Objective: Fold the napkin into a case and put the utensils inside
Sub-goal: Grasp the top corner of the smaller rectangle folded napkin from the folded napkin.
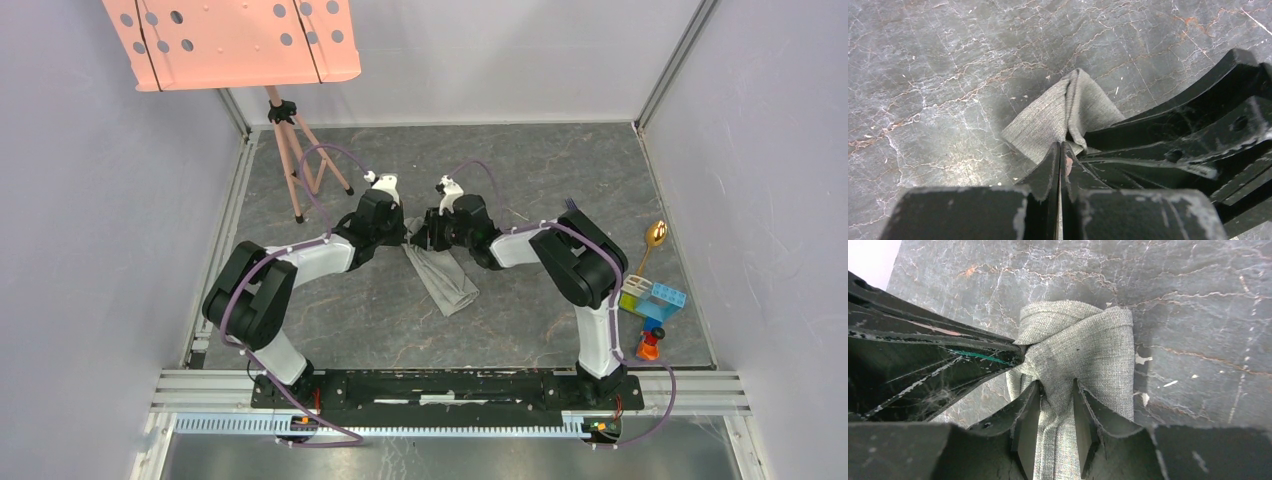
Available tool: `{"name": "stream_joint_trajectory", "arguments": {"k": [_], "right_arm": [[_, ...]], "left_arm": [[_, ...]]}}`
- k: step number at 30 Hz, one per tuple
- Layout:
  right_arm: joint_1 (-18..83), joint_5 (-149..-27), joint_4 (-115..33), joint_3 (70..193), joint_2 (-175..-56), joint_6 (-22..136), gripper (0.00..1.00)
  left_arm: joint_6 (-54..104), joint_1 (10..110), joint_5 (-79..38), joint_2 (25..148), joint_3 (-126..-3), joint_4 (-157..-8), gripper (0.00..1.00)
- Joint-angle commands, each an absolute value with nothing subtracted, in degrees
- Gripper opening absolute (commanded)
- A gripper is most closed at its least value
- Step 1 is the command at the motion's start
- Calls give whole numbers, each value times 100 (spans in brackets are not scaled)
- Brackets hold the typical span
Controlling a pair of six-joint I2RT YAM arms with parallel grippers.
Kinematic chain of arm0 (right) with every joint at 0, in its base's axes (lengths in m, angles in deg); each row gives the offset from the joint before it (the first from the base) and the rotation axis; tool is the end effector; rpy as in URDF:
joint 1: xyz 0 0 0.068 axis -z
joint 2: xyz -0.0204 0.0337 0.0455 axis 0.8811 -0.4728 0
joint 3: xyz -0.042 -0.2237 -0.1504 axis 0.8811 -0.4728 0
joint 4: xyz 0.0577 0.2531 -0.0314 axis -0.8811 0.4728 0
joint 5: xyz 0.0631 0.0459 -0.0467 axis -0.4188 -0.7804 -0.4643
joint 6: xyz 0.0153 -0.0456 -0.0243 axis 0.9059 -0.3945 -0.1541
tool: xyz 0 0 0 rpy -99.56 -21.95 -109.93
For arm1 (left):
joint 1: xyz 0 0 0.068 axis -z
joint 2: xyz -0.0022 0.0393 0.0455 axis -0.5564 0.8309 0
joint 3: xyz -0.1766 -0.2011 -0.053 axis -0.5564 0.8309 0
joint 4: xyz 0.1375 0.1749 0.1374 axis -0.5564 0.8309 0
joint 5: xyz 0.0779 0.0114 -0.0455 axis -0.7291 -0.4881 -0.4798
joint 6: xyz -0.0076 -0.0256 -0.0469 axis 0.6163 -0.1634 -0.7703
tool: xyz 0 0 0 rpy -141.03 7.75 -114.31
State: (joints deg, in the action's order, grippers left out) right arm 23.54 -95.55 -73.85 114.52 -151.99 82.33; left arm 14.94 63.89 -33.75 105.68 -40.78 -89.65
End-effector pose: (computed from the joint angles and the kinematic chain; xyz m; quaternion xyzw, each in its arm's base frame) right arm 0.3223 0.2663 0.1237 -0.1169 0.8350 0.3964 0.3634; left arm 0.2967 -0.1682 0.1783 0.0455 0.8915 -0.1598 0.4216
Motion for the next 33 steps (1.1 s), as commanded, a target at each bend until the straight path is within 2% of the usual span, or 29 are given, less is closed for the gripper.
{"name": "stream_joint_trajectory", "arguments": {"k": [1,25,33], "right_arm": [[2473,-9841,-7650,11352,-14774,8178,37],[2447,-9408,-6959,12062,-15226,7694,36],[2460,-9414,-6975,11918,-15132,7622,42]], "left_arm": [[1168,6361,-3302,10314,-4033,-9190,2],[1188,6322,-3115,10266,-4032,-9199,2],[1214,6318,-3110,10317,-4065,-9173,2]]}}
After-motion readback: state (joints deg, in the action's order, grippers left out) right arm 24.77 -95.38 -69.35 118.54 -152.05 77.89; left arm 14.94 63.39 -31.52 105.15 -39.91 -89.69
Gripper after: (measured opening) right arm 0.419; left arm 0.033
